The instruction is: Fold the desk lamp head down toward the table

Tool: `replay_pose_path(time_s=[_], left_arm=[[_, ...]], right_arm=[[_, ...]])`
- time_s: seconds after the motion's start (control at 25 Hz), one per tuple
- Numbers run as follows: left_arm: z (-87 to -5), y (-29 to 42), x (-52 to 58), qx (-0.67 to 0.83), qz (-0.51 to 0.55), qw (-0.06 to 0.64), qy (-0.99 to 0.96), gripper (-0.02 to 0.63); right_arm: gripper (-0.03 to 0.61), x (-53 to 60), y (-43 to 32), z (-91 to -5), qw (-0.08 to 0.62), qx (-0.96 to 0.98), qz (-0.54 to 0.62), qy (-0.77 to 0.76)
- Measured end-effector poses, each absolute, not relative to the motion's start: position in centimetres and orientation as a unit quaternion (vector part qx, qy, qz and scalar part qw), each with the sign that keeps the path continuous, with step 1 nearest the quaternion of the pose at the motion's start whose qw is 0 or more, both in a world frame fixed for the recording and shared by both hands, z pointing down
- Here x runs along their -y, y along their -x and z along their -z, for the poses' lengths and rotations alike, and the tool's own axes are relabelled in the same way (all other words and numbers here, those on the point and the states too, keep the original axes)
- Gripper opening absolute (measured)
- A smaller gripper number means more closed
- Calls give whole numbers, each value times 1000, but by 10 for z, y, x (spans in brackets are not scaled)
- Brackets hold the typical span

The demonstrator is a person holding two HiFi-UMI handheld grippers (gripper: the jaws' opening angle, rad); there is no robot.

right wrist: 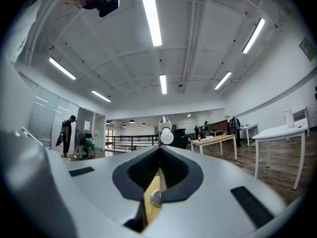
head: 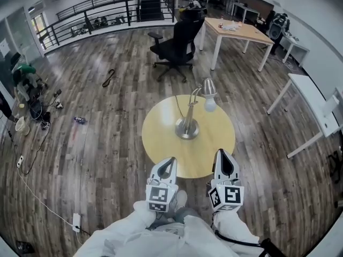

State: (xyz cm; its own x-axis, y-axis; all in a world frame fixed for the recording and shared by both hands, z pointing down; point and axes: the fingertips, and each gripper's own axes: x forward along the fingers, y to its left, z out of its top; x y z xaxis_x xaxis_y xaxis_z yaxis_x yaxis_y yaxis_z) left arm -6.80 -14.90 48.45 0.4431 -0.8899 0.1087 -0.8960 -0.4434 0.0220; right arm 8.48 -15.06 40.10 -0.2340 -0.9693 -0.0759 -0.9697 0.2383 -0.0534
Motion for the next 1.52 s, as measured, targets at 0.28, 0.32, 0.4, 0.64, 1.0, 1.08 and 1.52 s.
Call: replay_pose_path(time_s=[0.28,0.32,0.4,0.64,1.0,1.08,1.52], left_arm=[[-497,46,232,523,-52,39,-850,0],[-499,43,244,523,-55,39,-850,0],[-501,39,269,525,-60,39,-848,0],[-517,27,321,519,-79,43,-850,0],[-631,35,382,436,-212,101,-868,0],[-652,35,403,420,-244,90,-869,0],[-734,16,446,340,-343,96,-870,0]], right_arm=[[9,230,-112,-403,58,-790,1,610],[9,242,-118,-403,59,-790,1,610],[9,263,-128,-402,61,-789,2,611],[9,314,-148,-402,57,-784,7,618],[9,344,-154,-396,71,-802,42,592],[9,347,-154,-390,60,-808,32,586],[86,377,-118,-347,25,-896,83,436]])
